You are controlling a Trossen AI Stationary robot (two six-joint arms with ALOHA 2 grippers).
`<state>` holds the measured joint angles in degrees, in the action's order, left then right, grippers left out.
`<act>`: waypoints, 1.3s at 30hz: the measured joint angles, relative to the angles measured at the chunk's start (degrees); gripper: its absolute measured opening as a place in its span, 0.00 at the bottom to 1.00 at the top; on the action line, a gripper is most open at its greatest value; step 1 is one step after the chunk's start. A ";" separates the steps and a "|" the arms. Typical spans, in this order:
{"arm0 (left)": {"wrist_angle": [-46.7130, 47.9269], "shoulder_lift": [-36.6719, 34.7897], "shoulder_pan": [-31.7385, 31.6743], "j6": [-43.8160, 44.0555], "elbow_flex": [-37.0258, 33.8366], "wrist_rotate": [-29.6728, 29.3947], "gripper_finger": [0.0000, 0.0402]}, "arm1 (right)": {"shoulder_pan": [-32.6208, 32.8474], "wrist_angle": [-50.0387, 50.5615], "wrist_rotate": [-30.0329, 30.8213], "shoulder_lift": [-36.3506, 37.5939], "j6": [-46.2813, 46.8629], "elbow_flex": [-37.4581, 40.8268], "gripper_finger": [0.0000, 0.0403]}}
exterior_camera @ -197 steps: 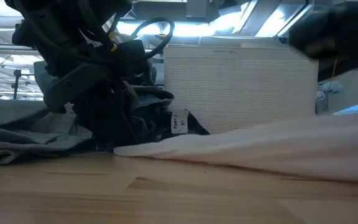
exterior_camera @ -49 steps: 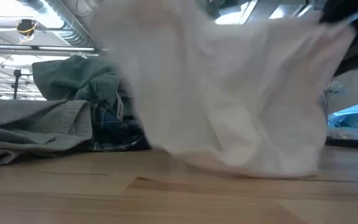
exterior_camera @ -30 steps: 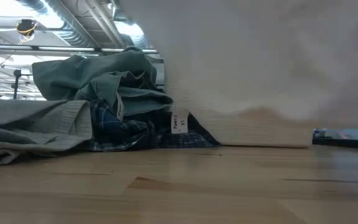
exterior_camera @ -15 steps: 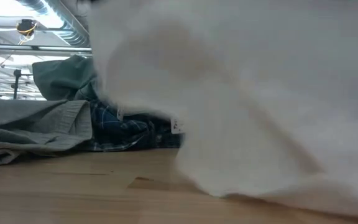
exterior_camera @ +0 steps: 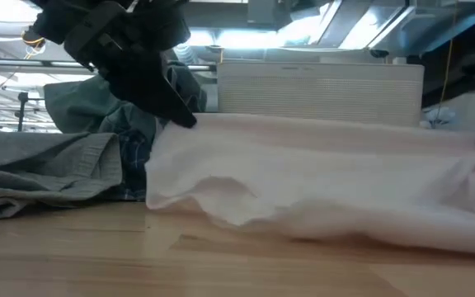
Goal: Sort clothes
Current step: Put the white underwear into the white laundry bin
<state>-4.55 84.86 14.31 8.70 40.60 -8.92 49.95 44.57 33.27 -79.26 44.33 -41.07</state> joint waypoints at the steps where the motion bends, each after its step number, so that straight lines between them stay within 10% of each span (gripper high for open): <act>1: 0.39 0.00 -0.49 0.18 0.02 0.10 0.04 | -0.93 -0.73 -0.57 0.01 -0.80 0.43 0.06; 13: 9.07 -1.35 -3.81 5.88 1.25 1.66 0.36 | -7.61 5.29 -14.23 0.00 -3.99 2.44 0.45; 20: -0.12 -0.81 -0.96 4.45 4.35 2.54 0.41 | -6.08 14.36 -8.07 0.04 -8.15 -5.24 0.55; 28: -7.85 11.38 -0.08 4.27 4.28 5.76 0.41 | -3.04 -8.59 9.65 -0.98 -16.71 -4.12 0.55; 39: -9.54 17.77 -3.42 2.62 4.28 3.78 0.41 | -3.05 -17.03 8.65 -6.17 -22.21 -3.06 0.55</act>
<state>-14.09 102.63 10.89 11.32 44.88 -5.15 46.90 27.54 41.92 -85.44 22.12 -44.13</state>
